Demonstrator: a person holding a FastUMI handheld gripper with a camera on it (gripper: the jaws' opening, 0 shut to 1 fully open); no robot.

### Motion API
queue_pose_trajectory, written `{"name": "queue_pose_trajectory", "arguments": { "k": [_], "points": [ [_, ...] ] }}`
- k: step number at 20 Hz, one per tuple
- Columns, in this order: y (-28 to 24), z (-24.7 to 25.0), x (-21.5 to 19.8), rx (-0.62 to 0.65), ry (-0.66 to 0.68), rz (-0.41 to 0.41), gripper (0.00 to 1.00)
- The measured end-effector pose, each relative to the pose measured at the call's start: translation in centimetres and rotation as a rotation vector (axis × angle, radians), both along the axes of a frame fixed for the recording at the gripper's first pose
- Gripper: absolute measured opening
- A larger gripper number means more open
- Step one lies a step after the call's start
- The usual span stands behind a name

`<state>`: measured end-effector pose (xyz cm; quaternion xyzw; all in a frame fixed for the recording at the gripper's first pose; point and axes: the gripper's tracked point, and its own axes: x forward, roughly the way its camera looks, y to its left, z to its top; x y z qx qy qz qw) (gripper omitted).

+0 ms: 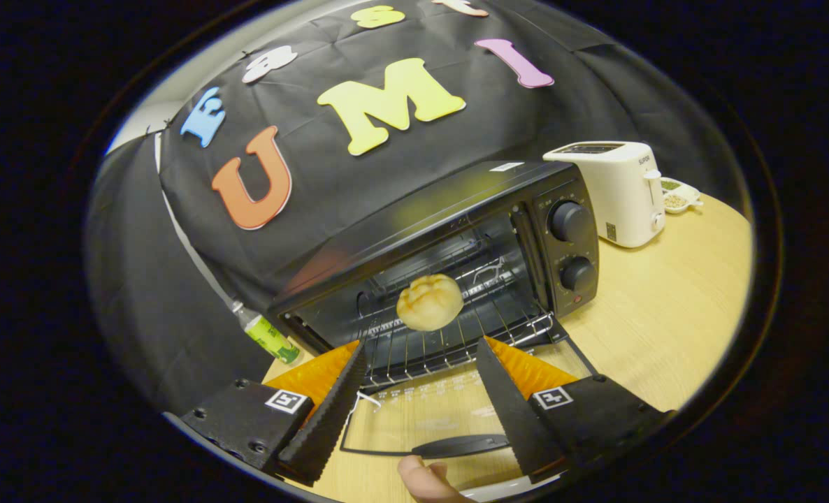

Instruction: Open the toaster oven, put the food inside, and close the toaster oven door.

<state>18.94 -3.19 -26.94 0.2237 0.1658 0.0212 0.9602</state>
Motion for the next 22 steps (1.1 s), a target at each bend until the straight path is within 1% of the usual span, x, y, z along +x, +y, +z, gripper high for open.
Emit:
{"name": "queue_pose_trajectory", "arguments": {
  "k": [3,7,12,17,22],
  "points": [
    [0.9,-1.5,-2.4,-0.07,0.018,0.027,1.0],
    [1.6,-4.1,-5.4,-0.175,0.1,0.062,1.0],
    [2.1,-6.2,-8.3,-0.29,0.164,0.108,1.0],
    [2.8,-8.1,-8.6,-0.324,0.224,0.124,1.0],
    [2.2,-10.1,-7.5,-0.347,0.288,0.11,1.0]
  ]
}}
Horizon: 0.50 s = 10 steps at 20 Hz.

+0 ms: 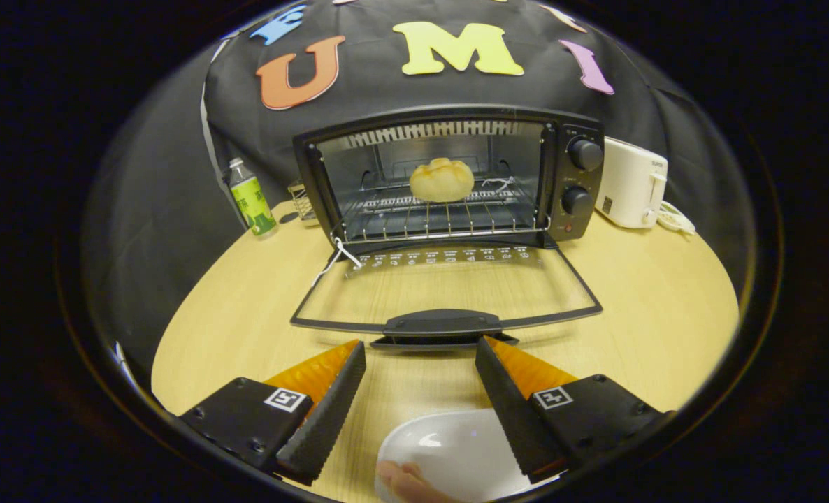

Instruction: Open the toaster oven, put the food inside, and close the toaster oven door.

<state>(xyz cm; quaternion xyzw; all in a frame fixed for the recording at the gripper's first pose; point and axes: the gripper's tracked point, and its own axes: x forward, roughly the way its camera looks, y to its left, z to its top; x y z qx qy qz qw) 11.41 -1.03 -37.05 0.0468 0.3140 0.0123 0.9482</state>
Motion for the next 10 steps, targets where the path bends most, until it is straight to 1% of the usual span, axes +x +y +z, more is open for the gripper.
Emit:
{"name": "queue_pose_trajectory", "arguments": {
  "k": [1,4,5,10],
  "points": [
    [0.0,0.3,0.5,-0.018,-0.014,0.003,1.0],
    [0.1,-0.2,0.4,-0.107,0.045,0.02,1.0],
    [0.0,-0.1,0.4,-0.111,0.056,0.019,1.0],
    [0.1,1.0,0.2,0.028,0.083,-0.005,1.0]
  ]
}}
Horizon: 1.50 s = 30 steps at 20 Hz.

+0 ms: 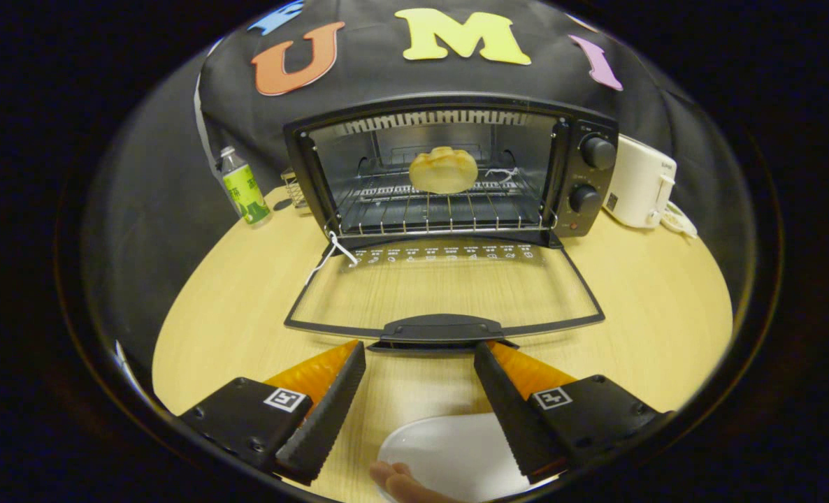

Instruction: Open the toaster oven, put the food inside, and close the toaster oven door.

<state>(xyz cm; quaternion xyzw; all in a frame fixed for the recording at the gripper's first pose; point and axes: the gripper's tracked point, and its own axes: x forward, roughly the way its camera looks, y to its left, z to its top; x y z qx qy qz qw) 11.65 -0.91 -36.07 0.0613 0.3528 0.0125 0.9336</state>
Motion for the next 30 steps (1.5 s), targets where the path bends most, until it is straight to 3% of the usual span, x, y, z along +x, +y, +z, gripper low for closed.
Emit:
{"name": "queue_pose_trajectory", "arguments": {
  "k": [11,25,30],
  "points": [
    [0.0,2.6,-0.2,0.028,0.041,-0.024,1.0],
    [0.2,10.4,2.0,0.038,-0.177,-0.03,1.0],
    [-0.1,13.0,4.0,-0.009,-0.31,-0.034,1.0]
  ]
}}
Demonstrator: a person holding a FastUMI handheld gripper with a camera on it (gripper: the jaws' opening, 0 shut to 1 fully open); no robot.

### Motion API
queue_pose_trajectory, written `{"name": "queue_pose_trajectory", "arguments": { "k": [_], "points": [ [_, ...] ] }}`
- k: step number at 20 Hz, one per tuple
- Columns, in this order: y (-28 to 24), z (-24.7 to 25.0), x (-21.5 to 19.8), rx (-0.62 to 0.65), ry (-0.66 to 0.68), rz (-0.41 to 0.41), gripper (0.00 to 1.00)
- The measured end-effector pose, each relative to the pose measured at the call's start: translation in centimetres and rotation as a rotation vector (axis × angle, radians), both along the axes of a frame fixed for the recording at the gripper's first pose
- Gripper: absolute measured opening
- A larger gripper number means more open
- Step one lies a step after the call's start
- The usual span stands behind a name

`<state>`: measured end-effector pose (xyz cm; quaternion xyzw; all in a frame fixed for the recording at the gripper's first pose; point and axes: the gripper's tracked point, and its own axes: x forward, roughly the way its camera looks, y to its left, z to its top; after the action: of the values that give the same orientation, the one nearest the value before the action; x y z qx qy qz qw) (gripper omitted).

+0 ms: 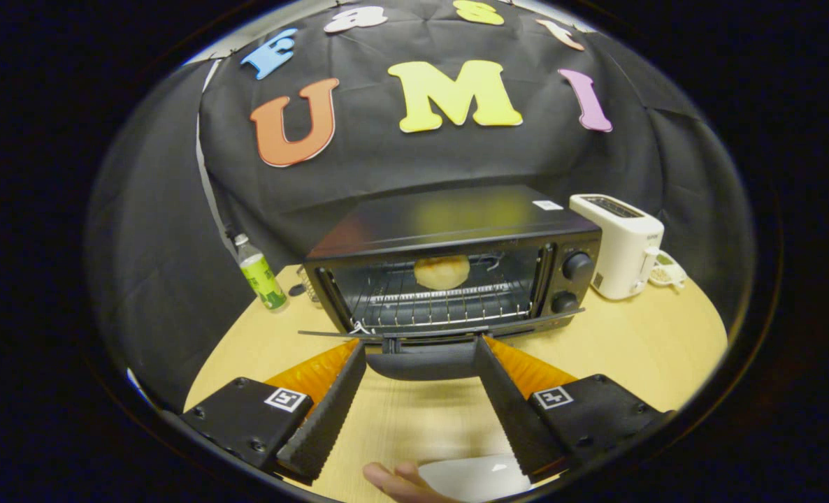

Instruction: Open the toaster oven, put the food inside, and close the toaster oven door.

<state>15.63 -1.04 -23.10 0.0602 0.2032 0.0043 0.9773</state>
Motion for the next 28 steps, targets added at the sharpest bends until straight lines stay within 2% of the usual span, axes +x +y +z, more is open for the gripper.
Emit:
{"name": "queue_pose_trajectory", "arguments": {
  "k": [6,11,19,25,28],
  "points": [
    [-0.7,1.8,0.8,0.007,-0.116,0.01,1.0],
    [-1.9,4.5,-1.0,-0.029,-0.188,0.01,1.0],
    [-3.3,12.0,-6.9,-0.169,-0.319,-0.029,1.0],
    [-4.0,18.0,-11.6,-0.166,-0.4,-0.062,1.0],
    [-4.1,19.9,-13.9,-0.163,-0.434,-0.053,1.0]
  ]
}}
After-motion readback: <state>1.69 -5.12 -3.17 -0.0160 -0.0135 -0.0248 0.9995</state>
